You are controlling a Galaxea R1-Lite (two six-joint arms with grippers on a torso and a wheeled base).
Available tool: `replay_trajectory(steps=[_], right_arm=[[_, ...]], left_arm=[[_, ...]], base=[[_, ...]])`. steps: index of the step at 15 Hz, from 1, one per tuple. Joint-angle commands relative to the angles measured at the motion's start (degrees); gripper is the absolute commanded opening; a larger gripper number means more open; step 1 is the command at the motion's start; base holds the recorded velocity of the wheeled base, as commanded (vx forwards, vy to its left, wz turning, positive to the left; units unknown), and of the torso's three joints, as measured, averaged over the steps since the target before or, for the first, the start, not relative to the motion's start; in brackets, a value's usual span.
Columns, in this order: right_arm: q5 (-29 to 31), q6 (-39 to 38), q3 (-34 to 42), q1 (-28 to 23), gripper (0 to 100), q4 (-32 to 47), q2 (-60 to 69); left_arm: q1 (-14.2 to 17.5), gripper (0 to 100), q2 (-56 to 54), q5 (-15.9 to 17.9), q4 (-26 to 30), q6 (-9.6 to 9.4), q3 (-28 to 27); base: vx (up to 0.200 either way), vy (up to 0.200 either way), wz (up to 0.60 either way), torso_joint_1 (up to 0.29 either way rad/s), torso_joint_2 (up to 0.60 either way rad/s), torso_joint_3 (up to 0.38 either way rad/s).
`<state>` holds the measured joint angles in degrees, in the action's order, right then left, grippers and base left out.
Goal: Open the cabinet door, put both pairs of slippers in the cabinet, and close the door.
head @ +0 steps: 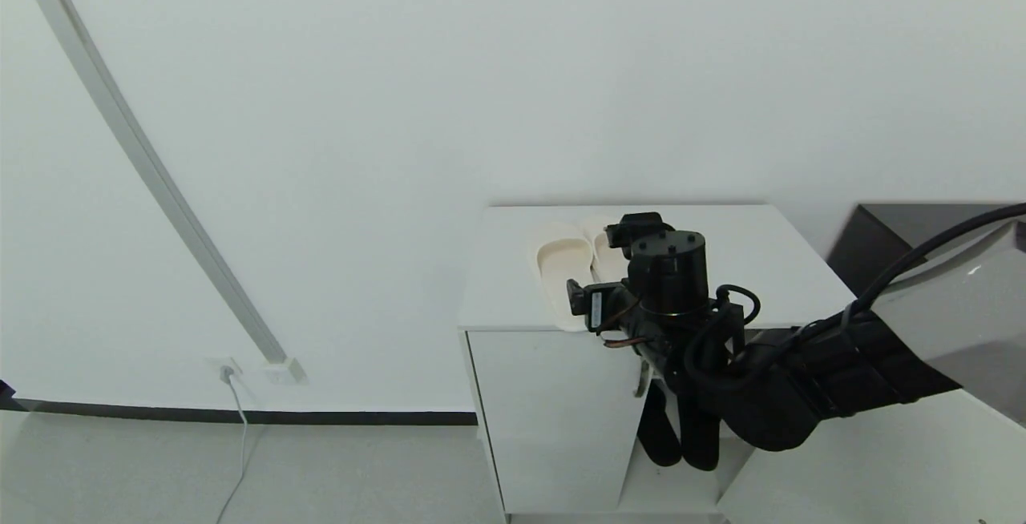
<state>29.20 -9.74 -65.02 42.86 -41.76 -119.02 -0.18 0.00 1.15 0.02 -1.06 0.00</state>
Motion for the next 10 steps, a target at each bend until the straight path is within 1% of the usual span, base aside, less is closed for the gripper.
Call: replay_trajectory(steps=[1,2,6,8,10], right_arm=[[0.0,0.1,0.2,-0.1,100,-0.1,-1.2],[-0.2,0.3,0.2,-0.6,100,-0.9,-2.3],[-2.2,6.3,0.2,-2.6,100,-11.1,-8.1],[-4.0,6.8,-0.4,-2.8,100,-11.3,-8.2],[-4.8,6.9,-3.2,-3.5,100,-10.2,-9.2]], left_arm=[[0.0,0,0.1,0.0,0.0,0.09,0.0],[0.0,0,0.1,0.1,0.0,0.09,0.0],[0.0,0,0.1,0.0,0.0,0.18,0.0],[0.0,0,0.1,0.0,0.0,0.18,0.0],[0.0,0,0.1,0.0,0.0,0.18,0.0]], base=[[0.2,0.0,0.0,0.007,0.0,0.002],[0.2,0.0,0.0,0.002,0.0,0.002],[0.0,0.0,0.0,0.0,0.0,0.0],[0.0,0.0,0.0,0.0,0.0,0.0],[0.0,0.0,0.0,0.0,0.0,0.0]])
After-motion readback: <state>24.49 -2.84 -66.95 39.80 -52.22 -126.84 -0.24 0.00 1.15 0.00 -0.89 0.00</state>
